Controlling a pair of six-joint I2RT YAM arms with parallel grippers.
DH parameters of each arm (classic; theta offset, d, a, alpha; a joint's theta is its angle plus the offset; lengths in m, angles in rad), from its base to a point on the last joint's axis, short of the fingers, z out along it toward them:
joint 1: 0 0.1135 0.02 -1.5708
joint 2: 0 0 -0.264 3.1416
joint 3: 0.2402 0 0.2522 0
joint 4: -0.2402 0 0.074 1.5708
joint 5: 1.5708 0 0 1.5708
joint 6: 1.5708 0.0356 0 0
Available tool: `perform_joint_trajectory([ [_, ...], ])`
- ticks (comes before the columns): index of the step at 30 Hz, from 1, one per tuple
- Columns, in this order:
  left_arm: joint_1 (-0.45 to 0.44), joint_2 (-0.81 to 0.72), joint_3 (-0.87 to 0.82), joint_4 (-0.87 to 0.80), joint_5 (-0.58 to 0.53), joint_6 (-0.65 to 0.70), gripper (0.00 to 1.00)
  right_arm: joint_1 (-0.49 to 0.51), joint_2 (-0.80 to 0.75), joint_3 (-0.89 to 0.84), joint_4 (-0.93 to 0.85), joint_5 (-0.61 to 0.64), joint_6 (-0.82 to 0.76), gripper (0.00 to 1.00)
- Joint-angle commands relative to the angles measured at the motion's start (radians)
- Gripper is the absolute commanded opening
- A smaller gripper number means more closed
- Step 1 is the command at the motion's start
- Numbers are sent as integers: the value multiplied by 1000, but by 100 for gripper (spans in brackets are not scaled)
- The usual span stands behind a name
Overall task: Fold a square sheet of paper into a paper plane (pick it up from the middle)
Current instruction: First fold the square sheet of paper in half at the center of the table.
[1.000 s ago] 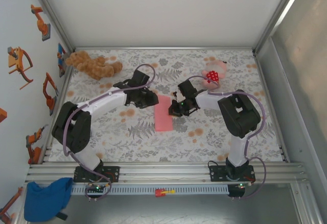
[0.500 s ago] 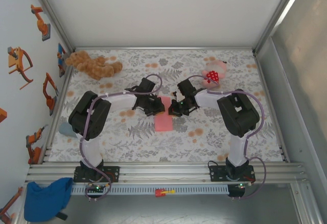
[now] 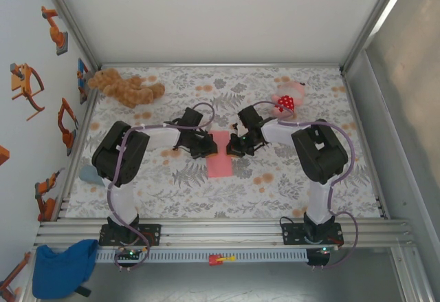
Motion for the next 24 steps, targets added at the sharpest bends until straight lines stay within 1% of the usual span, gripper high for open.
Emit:
perform_joint_trajectory([
  [1,78,-32,-71,-119,-56,91,9,3,163,-95,-206,292,27,0],
  [4,133,-94,-99,-141,-59,116,9,3,164,-104,-207,299,30,0],
  [7,147,-149,-74,-162,-41,130,9,4,160,-99,-209,298,27,0],
  [9,136,-180,-62,-107,3,94,10,4,158,-97,-209,299,26,0],
  [11,114,-187,-61,-12,47,38,10,4,158,-92,-206,296,27,0],
  [13,87,-172,-57,73,64,-17,11,4,161,-93,-200,293,27,0],
  [15,61,-122,-36,146,76,-60,11,4,165,-94,-194,289,28,0],
  [19,30,-10,21,174,88,-88,11,4,168,-91,-192,289,27,0],
  [22,35,33,22,188,87,-91,11,4,163,-95,-192,295,27,0],
  [24,54,47,15,172,87,-64,11,4,163,-95,-192,299,27,0],
])
